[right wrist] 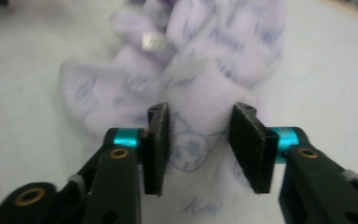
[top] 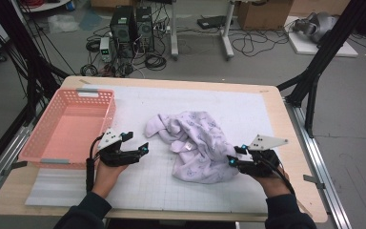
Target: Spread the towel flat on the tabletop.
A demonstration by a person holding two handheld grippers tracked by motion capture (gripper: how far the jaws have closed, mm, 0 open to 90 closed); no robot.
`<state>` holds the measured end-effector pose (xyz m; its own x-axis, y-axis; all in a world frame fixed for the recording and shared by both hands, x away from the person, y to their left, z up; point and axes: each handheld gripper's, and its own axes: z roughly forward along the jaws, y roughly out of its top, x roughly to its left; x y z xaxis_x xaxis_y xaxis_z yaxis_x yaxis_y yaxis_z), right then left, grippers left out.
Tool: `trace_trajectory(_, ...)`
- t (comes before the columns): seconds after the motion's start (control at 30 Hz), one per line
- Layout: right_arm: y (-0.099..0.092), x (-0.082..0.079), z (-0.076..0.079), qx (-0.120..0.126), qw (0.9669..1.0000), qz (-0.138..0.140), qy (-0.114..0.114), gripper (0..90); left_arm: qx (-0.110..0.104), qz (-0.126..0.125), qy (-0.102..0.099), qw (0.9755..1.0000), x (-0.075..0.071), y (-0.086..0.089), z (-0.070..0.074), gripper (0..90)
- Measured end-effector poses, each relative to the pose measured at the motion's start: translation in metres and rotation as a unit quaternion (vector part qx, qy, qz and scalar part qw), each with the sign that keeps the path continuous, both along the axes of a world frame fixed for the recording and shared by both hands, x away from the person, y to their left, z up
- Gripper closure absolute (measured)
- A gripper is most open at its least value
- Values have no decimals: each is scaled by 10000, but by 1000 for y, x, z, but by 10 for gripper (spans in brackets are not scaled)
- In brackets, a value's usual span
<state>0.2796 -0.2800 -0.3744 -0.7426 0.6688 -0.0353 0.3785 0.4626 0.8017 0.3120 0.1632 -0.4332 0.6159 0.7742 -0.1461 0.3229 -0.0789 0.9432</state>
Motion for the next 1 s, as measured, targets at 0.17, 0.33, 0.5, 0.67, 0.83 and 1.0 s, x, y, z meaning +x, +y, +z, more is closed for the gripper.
trace_trajectory(0.17,15,25,12,165,9991,-189,-329,493,-9,26,4,10000,1,1,-1,211)
trace_trajectory(0.33,38,71,14,49,9991,-307,-285,444,-6,-3,7,10000,1,1,-1,213)
trace_trajectory(0.5,60,123,-9,-490,9968,-616,110,451,20,-65,18,10000,0,-1,-1,220)
trace_trajectory(0.67,74,144,-33,-793,9936,-602,532,453,18,-77,32,10000,1,-1,-2,219)
trace_trajectory(0.83,86,144,-50,-816,9918,-361,919,696,50,-83,28,9999,1,-1,-2,220)
trace_trajectory(1.0,75,132,-39,-816,9917,-275,955,810,54,-88,41,9999,1,-1,-2,219)
